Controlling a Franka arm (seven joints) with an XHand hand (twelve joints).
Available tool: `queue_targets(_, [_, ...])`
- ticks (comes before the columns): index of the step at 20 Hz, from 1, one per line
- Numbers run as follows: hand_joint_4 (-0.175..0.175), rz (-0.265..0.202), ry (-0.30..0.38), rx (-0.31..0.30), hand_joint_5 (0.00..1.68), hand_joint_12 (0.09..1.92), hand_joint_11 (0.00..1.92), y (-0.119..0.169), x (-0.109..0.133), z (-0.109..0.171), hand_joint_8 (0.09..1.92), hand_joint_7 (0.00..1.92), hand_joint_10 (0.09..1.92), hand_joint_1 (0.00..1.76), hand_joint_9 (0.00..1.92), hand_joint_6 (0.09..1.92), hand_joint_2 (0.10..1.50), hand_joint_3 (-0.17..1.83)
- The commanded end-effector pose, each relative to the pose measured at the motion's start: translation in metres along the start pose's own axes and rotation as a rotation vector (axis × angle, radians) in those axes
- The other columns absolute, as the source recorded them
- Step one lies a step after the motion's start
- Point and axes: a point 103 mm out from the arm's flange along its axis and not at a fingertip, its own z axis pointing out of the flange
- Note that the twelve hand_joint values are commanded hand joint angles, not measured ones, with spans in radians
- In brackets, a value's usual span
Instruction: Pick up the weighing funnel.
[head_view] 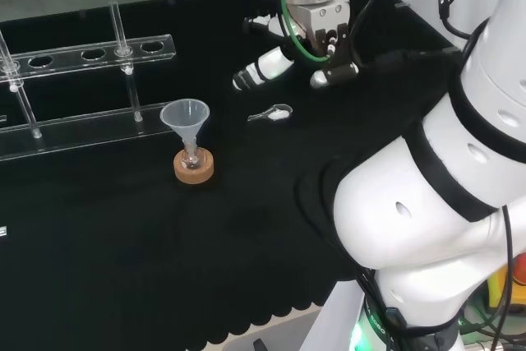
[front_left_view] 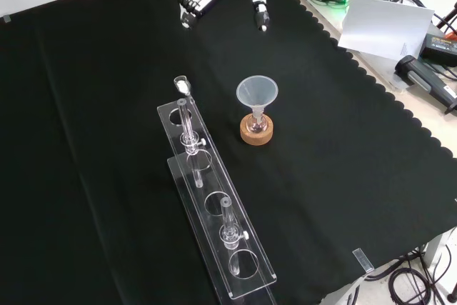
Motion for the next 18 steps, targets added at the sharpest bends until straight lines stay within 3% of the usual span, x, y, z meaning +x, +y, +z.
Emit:
queue_targets(1, [0.007, -0.100, -0.028, 0.052, 0.00, 1.19, 0.00, 0.017, -0.025, 0.030, 0.58, 0.00, 0.80, 0.32, 0.00, 0.09, 0.58, 0.00])
queue_targets(9, [0.014, -0.148, -0.079, 0.122, 0.00, 1.14, 0.00, 0.040, -0.047, 0.049, 0.39, 0.00, 0.57, 0.33, 0.00, 0.09, 0.59, 0.00])
queue_targets(18, [0.009, -0.104, -0.091, 0.101, 0.00, 1.13, 0.00, 0.066, -0.066, 0.066, 0.46, 0.00, 0.59, 0.47, 0.00, 0.09, 0.65, 0.02])
